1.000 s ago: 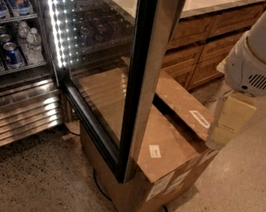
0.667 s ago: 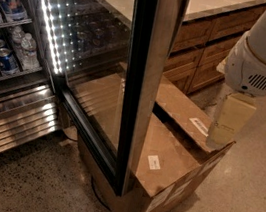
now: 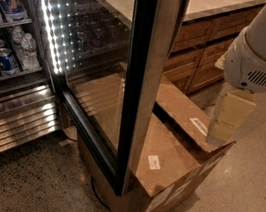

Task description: Close right fridge door

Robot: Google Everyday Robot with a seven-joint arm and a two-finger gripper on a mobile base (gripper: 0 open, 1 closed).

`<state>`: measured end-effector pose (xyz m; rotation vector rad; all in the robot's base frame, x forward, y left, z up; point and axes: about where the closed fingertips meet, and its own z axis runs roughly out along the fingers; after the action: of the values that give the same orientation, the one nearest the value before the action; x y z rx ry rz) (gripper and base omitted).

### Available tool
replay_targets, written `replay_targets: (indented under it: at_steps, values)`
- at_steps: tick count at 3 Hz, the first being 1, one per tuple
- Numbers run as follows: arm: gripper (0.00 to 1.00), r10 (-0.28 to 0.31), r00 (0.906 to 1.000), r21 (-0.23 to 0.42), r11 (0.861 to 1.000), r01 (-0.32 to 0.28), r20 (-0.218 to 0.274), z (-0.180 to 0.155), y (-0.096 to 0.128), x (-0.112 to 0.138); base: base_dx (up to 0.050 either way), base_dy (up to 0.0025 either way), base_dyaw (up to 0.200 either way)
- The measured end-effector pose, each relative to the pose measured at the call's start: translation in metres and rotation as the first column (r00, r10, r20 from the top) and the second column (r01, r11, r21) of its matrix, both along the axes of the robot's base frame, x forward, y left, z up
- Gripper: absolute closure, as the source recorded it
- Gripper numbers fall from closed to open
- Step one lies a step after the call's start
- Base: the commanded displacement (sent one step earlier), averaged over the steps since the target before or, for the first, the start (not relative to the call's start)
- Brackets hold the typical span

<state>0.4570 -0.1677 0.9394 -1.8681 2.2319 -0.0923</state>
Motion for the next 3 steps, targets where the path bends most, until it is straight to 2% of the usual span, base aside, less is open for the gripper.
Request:
replay_targets:
  at_steps: [1,2,3]
  values:
    - [0.0,0.008,0.9999,-0.008,1.0,-0.008,0.011,0.016,0.001,0.018,0.0,0.0,0.0]
    - [0.0,-0.01,0.9999,-0.022,1.0,0.01,0.001,0.033,0.002,0.061,0.0,0.0,0.0]
    - [0.0,-0.029,0.9993,-0.007,1.0,0.029,0.022,0.044,0.013,0.12,0.0,0.0,0.0]
